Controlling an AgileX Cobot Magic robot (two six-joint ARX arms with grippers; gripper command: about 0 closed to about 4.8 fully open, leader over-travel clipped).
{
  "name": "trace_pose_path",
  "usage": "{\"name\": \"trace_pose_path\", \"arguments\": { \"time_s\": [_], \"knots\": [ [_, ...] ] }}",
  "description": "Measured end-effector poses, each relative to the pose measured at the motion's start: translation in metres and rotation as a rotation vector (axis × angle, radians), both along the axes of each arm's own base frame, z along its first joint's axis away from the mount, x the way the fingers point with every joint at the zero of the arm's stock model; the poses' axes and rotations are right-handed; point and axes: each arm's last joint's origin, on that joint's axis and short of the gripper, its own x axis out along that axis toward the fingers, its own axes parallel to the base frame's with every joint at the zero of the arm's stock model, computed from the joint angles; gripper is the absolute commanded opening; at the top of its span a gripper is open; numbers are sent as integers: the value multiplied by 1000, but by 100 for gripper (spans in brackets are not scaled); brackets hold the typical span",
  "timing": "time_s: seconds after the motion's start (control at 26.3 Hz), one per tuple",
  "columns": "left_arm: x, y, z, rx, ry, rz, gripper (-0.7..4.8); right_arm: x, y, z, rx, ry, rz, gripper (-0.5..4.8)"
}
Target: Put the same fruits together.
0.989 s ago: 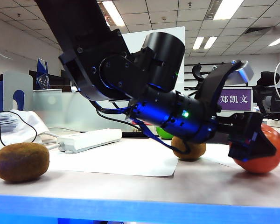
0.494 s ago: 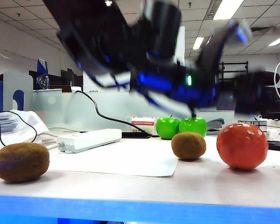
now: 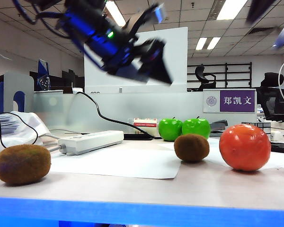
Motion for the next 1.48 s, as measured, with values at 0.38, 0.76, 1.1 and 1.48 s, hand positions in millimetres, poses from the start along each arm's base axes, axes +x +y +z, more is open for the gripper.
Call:
{"name": "trace_pose_path", "arguments": {
  "time_s": [0.38,0.76,1.1,1.48],
  "knots": [
    [-15,79,50,89,11,36,479,127,62,-121,73,114,168,479],
    [-29,111,74,65,-4,70,479,141,74,-159,3,167,150,479],
    [-33,113,75,87,2,80,479,138,102,-164,-12,123,216,197],
    [-50,120,92,77,-48,89,479,128,129,-161,55,107,326,-4]
  ]
}}
